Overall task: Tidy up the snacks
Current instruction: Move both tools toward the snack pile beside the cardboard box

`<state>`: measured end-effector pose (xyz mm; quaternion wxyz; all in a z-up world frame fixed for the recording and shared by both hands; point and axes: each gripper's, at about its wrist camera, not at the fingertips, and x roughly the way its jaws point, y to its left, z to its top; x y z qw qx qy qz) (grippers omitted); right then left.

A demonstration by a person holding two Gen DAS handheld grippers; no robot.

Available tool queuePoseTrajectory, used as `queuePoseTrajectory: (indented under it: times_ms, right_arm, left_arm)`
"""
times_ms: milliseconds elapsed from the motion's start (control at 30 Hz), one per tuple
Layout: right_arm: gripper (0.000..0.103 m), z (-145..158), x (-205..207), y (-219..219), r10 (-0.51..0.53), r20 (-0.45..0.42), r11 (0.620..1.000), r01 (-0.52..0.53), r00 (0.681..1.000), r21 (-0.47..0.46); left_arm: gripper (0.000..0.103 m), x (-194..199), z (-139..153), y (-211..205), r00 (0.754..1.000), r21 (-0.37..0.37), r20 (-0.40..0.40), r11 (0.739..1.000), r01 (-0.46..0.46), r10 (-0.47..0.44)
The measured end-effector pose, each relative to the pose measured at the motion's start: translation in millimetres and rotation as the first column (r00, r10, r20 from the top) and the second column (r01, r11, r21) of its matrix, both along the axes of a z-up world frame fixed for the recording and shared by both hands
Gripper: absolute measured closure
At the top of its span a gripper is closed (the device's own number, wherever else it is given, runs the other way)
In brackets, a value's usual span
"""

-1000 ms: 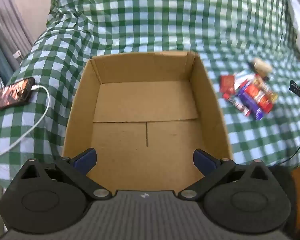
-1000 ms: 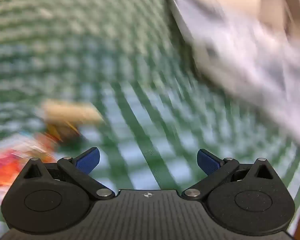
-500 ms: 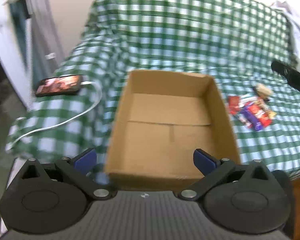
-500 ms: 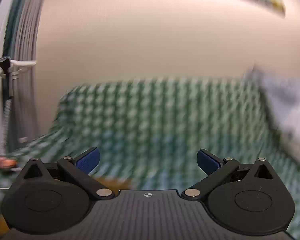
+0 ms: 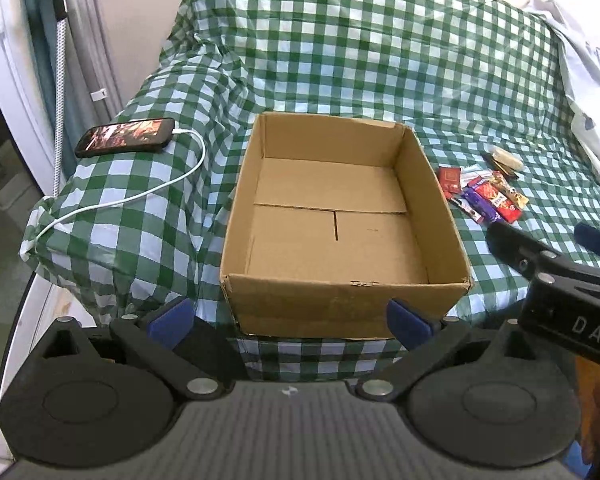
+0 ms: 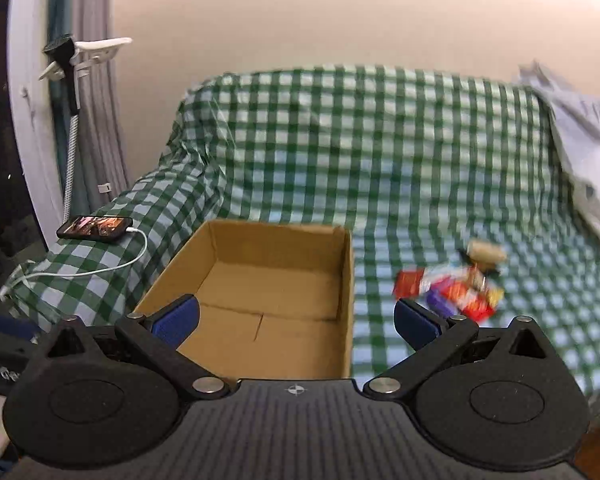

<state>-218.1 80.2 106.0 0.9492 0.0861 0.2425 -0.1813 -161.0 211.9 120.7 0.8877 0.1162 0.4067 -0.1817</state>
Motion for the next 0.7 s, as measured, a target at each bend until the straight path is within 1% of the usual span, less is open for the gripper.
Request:
queuePoseTrajectory:
  times_ms: [67, 100, 133, 200, 267, 333, 467, 600, 700]
  right_arm:
    - [0.0, -2, 3, -2, -0.004, -0.029, 0.999, 0.005, 1.0, 0.044]
    - [0.0, -4, 3, -4, -0.01, -0.042, 0.999, 0.013, 0.999, 0.051]
    - [0.0, -5, 3, -5, -0.021, -0.053, 0.999, 0.023, 0.998, 0.046]
    - [0.0, -12, 17, 5, -0.044, -0.078, 0.999, 0.045, 0.996, 0.012]
    - [0.0, -14, 13, 9, -0.029, -0.103, 0.999, 0.027, 0.994, -0.017]
    - [0.0, -20, 13, 8, -0.002, -0.128, 1.0, -0.001, 0.992, -0.017]
    - [0.0, -25, 18, 4, 0.05, -0.167, 0.998, -0.046, 0.985, 0.032]
    - [0.0, -33, 25, -1, 0.056, -0.196, 0.994, -0.037, 0.979, 0.099]
    - [0.0, -38, 27, -6, 0.06, -0.21, 0.99, -0.031, 0.976, 0.139]
  left_arm:
    - [0.0, 10, -7, 1, 1.0, 0.007, -0.019, 1.0, -0.005, 0.005]
    - [0.0, 17, -12, 0, 1.0, 0.01, -0.028, 1.0, -0.01, 0.01]
    - [0.0, 22, -15, -1, 0.999, 0.011, -0.037, 1.0, -0.016, 0.016]
    - [0.0, 32, -24, -2, 0.998, 0.007, -0.061, 1.0, -0.012, 0.013]
    - [0.0, 38, -35, -5, 0.997, 0.022, -0.08, 1.0, -0.013, 0.015]
    - [0.0, 45, -46, -7, 0.995, 0.048, -0.097, 0.999, -0.015, 0.019]
    - [0.0, 52, -59, -10, 0.993, 0.079, -0.111, 0.997, -0.019, 0.028]
    - [0.0, 54, -64, -13, 0.995, 0.114, -0.094, 0.993, -0.017, 0.028]
    - [0.0, 56, -66, -18, 0.995, 0.121, -0.101, 0.993, -0.015, 0.027]
